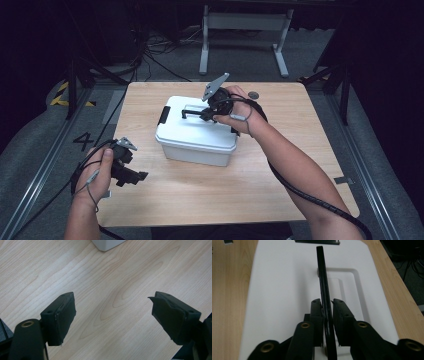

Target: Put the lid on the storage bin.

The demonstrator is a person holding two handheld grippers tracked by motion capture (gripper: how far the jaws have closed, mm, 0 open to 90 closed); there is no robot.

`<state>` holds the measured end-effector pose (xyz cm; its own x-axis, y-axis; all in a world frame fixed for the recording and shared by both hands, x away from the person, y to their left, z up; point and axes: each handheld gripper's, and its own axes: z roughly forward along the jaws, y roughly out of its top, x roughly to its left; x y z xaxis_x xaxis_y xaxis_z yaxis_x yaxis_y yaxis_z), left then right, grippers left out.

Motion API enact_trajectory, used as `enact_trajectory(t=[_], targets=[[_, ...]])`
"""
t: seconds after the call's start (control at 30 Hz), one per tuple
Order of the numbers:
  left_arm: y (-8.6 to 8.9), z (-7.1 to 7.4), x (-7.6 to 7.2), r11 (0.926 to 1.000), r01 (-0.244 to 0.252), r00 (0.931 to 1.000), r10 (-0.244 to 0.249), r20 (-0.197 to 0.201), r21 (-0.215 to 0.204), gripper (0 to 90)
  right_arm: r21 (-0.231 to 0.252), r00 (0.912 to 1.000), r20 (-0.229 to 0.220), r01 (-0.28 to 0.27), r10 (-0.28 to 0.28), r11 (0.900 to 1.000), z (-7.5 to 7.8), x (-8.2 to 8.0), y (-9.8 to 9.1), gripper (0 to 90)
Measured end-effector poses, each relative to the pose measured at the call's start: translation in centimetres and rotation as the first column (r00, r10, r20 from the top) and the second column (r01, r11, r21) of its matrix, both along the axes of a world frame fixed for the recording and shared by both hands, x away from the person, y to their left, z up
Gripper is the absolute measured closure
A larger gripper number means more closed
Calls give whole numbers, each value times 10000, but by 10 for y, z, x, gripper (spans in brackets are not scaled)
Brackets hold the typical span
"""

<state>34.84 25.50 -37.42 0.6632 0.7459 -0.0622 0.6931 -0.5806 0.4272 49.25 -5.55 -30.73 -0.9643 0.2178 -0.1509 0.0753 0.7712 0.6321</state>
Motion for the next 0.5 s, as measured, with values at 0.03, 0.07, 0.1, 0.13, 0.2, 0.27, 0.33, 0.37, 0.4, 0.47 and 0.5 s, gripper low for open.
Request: enact_trajectory(t=[0.03,0.07,0.1,0.13,0.2,0.27,0.33,0.37,0.4,0.47,0.5], targets=[[0,0,1,9999,105,9999,-106,61,94,198,181,9998,-170,50,-47,9998,2,-1,-1,725],[0,0,1,10000,40,10000,-40,-1,-8,197,382,9994,-328,91,-78,9992,5,-2,-3,710],[-1,-1,2,10000,51,10000,-51,3,-14,197,534,9993,-367,109,-89,9985,7,-4,-5,693],[-1,0,2,10000,89,10000,-89,21,34,198,642,9993,-372,124,-100,9979,10,-5,-6,670],[-1,0,3,9999,121,9999,-121,-6,-2,197,795,9991,-377,204,-174,9966,16,-8,-9,648],[0,2,3,9998,163,9999,-162,43,-84,197,944,9994,-281,214,-188,9953,22,-11,-13,622],[1,4,3,9998,110,9999,-109,81,-141,196,1285,9994,-308,189,-150,9915,29,-15,-19,609],[2,4,3,9998,126,9999,-124,115,-122,196,1325,9995,-272,193,-158,9910,32,-17,-21,605],[3,5,4,9999,69,9999,-68,96,-139,196,1371,9996,-216,199,-171,9904,34,-19,-23,603],[3,5,5,9999,79,9998,-77,159,-147,196,1395,9996,-192,228,-203,9900,36,-20,-26,598],[4,5,5,9998,79,9999,-76,140,-181,196,1417,9995,-174,291,-269,9895,39,-21,-29,594]])
